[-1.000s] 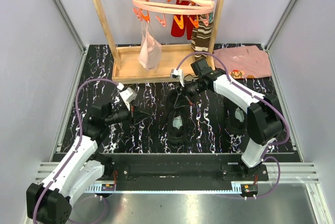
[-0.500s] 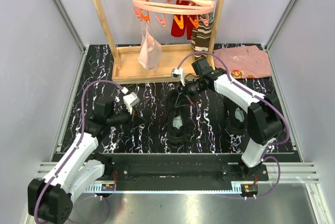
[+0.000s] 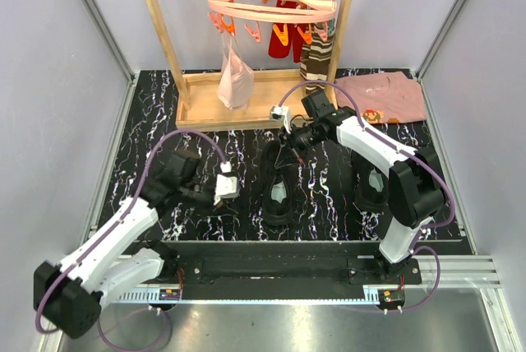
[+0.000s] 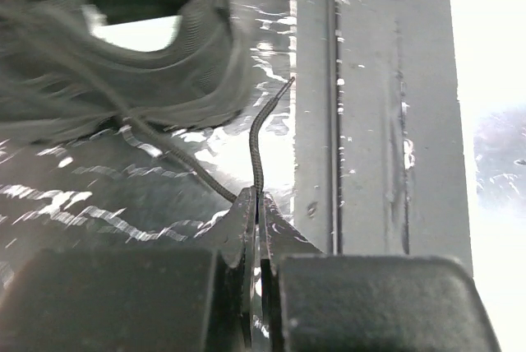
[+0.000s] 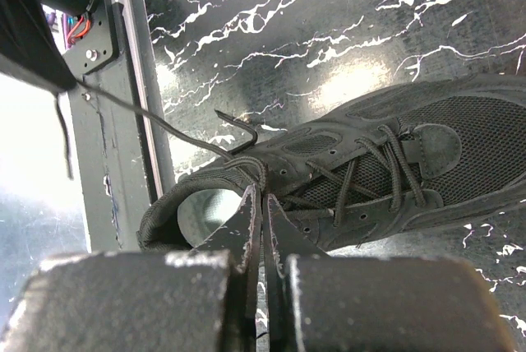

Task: Tie the shoes

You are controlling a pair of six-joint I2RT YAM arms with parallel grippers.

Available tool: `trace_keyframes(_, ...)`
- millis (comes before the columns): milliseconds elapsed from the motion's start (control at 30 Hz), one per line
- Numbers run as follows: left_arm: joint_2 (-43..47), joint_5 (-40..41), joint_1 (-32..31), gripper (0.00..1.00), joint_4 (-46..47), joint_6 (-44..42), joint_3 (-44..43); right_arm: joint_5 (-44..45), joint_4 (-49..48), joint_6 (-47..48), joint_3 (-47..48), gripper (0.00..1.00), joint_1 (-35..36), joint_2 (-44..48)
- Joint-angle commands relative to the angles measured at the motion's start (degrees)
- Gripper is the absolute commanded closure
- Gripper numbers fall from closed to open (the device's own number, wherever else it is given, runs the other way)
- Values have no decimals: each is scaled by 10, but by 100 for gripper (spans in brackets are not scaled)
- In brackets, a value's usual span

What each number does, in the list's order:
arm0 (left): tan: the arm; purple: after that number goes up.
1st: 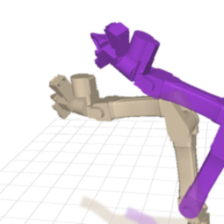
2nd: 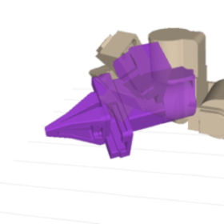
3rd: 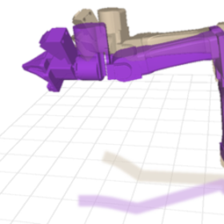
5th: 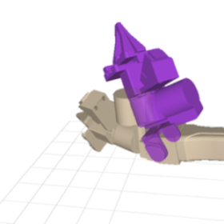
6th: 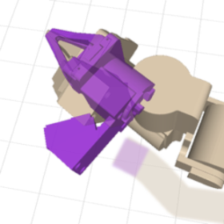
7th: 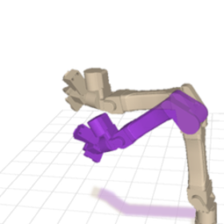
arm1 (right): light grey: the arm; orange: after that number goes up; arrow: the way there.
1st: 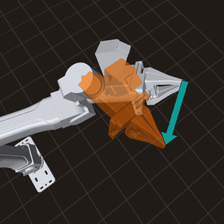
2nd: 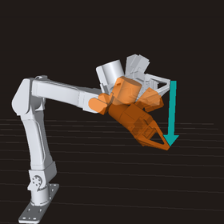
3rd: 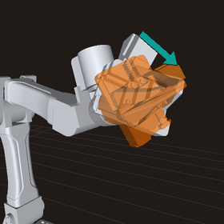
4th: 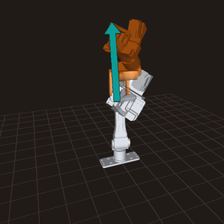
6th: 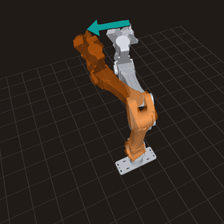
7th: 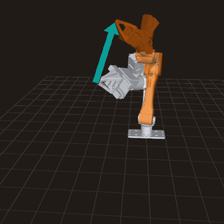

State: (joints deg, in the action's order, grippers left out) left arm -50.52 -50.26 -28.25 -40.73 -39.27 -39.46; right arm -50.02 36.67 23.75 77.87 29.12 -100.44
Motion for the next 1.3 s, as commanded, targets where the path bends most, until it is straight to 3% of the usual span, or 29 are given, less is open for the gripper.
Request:
trace_keyframes(0,-48,-19,-49,100,117,1,-21,-1,-21,-16,24,100,-4,13)
trace_keyframes(300,-204,-27,-217,100,379,46,-91,-16,-26,-1,18,100,-5,18)
trace_keyframes(567,-357,-11,-244,100,563,61,-164,-27,-20,59,-3,100,-5,34)
trace_keyframes(733,-375,-22,-244,99,534,-33,-163,-21,-10,106,-14,100,-9,35)
trace_keyframes(800,-377,-26,-244,83,529,-55,-162,-23,-8,117,-19,100,-9,35)
trace_keyframes(833,-380,-27,-244,66,516,-75,-169,-21,-8,121,-19,100,-9,34)
trace_keyframes(900,-381,-19,-240,59,474,-78,-194,-29,-7,124,-17,100,-9,33)
trace_keyframes(967,-366,-27,-223,53,466,-43,-198,-36,-8,124,-11,100,-9,32)
trace_keyframes(1067,-291,-28,-195,52,443,17,-188,-41,-8,118,-3,100,-9,27)
trace_keyframes(1200,-208,15,-126,56,459,195,-139,-44,-9,121,-4,100,-9,33)
trace_keyframes(1267,-174,50,-80,60,462,236,-102,-49,-9,119,-3,100,-9,37)
